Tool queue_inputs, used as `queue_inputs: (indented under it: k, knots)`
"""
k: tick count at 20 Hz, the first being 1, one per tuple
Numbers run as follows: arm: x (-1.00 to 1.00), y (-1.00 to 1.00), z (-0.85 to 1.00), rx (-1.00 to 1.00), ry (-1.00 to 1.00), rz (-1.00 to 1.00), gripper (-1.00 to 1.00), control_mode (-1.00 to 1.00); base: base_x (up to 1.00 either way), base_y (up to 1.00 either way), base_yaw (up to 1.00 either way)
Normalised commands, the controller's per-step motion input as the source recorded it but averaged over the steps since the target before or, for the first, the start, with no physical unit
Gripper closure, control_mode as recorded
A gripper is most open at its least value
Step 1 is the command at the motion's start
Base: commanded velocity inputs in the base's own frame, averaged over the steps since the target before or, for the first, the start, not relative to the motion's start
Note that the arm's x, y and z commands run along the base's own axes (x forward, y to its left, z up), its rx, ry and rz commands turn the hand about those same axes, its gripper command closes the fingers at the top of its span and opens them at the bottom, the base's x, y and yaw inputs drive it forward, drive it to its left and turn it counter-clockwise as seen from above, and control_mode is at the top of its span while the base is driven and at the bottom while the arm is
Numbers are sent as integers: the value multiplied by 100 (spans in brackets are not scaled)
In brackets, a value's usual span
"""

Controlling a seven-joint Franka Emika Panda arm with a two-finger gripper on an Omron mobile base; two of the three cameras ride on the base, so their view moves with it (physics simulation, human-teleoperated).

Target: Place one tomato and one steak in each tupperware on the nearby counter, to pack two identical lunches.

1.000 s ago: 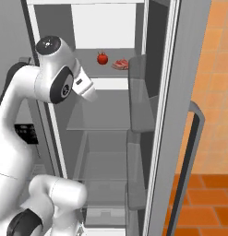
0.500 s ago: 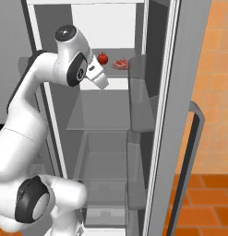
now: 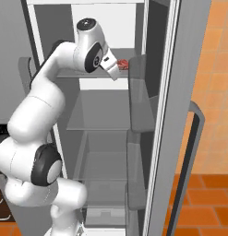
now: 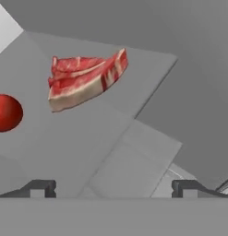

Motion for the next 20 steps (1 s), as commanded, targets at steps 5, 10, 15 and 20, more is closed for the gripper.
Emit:
queue_inputs:
  k: [5,10,15,20]
  knots:
    - [67,-24,0,0,0,0,-100,-100,0,0,0]
    - [60,-39,-13,-1,0,0,-100,-100,0,0,0]
    - [51,-22,-16,-5,0,5,-100,-100,0,0,0]
    - [70,-6,-10,-2,0,3,-100,-100,0,0,0]
